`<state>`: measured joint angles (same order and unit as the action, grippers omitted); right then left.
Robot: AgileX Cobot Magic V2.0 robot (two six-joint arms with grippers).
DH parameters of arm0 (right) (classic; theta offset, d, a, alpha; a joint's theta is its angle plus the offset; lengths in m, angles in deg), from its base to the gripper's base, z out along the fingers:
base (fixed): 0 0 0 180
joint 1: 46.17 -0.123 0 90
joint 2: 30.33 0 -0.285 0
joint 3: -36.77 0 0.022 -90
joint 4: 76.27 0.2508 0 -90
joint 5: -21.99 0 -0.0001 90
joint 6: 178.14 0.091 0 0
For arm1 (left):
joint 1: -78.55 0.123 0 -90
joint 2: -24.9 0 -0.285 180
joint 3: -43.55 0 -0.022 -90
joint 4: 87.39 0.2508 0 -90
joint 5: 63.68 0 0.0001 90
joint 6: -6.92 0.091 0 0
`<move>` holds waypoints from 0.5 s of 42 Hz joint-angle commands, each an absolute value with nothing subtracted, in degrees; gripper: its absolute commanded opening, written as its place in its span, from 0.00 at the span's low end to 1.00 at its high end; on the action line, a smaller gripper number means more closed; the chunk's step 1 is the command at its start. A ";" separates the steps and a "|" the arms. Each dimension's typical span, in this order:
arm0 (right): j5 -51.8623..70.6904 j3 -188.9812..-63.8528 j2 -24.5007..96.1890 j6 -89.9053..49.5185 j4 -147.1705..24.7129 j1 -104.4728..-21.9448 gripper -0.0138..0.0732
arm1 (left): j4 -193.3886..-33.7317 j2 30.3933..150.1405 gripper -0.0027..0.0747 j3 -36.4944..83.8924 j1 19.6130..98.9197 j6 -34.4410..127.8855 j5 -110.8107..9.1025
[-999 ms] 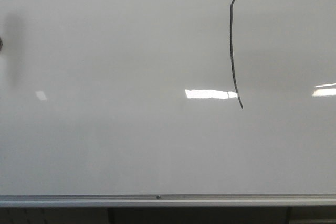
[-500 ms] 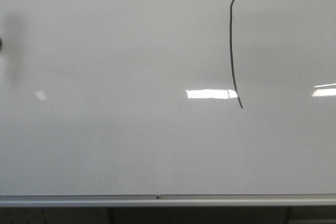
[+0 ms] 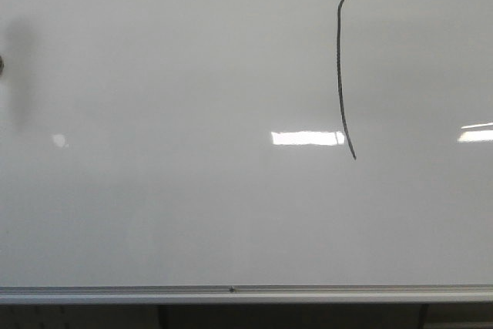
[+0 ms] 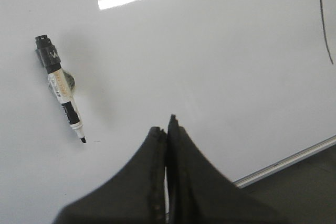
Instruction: Write number 1 on whiteboard
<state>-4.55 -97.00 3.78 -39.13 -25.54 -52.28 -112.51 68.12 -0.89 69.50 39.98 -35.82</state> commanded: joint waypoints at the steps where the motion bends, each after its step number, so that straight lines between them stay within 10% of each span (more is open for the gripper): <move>1: -0.05 -96.62 1.29 -40.14 -23.90 -51.97 0.09 | -115.32 63.82 0.01 -2.26 68.12 39.93 -41.63; 21: 1.88 -93.72 -4.00 -40.14 -23.79 -51.97 0.09 | -116.32 53.12 0.01 -7.79 68.11 39.93 -42.16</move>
